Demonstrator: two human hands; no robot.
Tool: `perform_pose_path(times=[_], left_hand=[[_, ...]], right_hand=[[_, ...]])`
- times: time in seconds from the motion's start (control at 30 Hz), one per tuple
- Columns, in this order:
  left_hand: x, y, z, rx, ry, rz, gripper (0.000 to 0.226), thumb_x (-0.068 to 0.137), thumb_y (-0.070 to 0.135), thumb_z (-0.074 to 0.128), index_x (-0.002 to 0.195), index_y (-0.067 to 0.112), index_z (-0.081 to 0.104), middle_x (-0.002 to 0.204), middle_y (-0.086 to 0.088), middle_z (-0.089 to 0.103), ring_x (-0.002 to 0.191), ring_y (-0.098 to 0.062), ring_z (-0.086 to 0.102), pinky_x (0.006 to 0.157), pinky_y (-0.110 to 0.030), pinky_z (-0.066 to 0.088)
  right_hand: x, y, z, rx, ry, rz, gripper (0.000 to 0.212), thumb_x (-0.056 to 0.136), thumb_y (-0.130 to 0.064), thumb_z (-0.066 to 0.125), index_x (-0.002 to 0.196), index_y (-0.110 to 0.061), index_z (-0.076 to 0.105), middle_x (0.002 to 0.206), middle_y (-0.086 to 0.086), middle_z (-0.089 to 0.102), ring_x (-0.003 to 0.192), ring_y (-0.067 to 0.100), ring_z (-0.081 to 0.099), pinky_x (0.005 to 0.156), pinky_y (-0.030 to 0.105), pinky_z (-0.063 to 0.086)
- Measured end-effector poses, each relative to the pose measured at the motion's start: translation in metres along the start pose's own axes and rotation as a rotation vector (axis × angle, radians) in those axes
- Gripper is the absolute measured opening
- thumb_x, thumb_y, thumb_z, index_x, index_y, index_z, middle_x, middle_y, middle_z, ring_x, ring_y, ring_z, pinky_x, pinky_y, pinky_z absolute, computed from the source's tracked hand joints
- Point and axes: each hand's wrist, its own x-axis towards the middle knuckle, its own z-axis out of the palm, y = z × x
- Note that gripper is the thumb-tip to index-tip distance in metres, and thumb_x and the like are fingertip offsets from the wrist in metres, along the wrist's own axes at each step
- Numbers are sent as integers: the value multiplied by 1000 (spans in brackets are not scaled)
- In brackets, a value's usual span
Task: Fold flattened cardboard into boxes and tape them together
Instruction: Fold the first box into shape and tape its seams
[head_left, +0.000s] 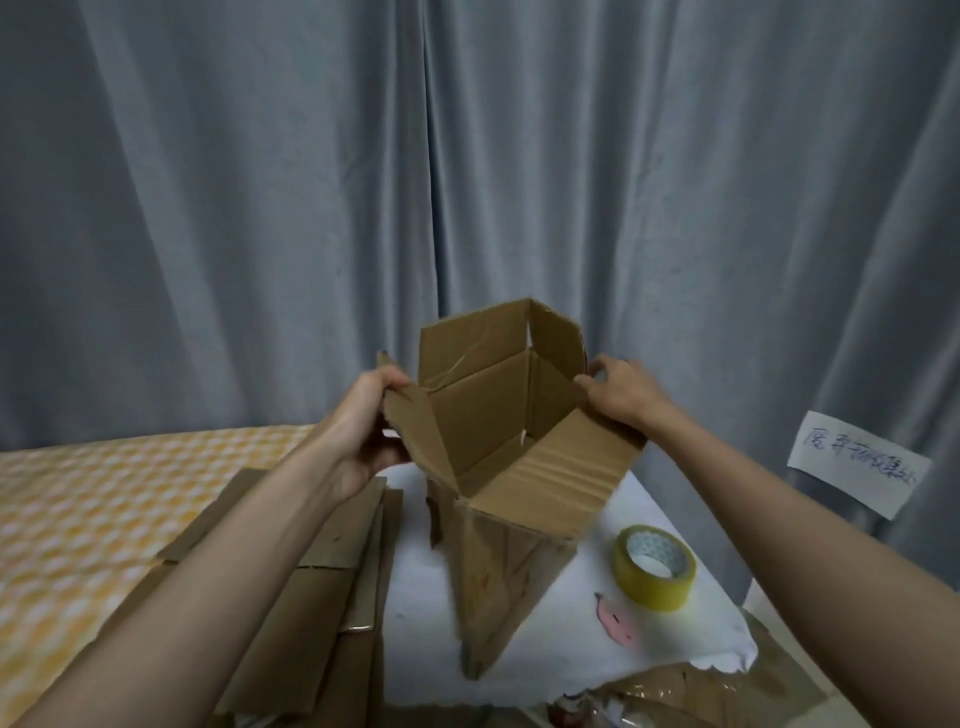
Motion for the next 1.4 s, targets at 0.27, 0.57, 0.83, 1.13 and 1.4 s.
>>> perform_pose_path(times=[0.27,0.57,0.83,1.13,1.4], left_hand=[[23,13,-9,26,177,17,6,93,18,54,89,15,56,73,-6,60,64,-17,57,49,-27,49],[33,2,-28,-110,222,52,7,96,17,53,93,12,57,88,-9,64,77,-19,62,66,-30,51],[35,-3,-22,-69,224,125,11,99,20,52,92,13,57,87,-8,66,77,-18,61,70,-29,50],[53,-27,-27,29,175,154,19,101,21,44,111,15,58,94,-8,66,78,-17,63,59,-28,50],[71,-51,-52,35,183,137,27,103,35,46,118,18,60,102,-8,73,83,-20,72,61,-30,54]], right_hand=[[-2,10,-23,-42,10,21,36,104,-31,41,108,-3,64,112,20,66,104,36,63,94,48,51],[-7,26,-48,321,-132,172,27,97,-7,49,89,8,69,59,14,68,43,19,58,37,21,44],[-14,41,-14,381,-5,118,29,103,-21,45,78,-11,55,73,5,59,76,21,55,62,31,40],[-11,60,24,419,13,178,34,104,-26,47,72,-13,53,74,4,54,72,21,52,65,32,38],[-1,49,59,499,0,201,31,102,-23,48,92,0,64,93,18,64,80,30,60,65,31,43]])
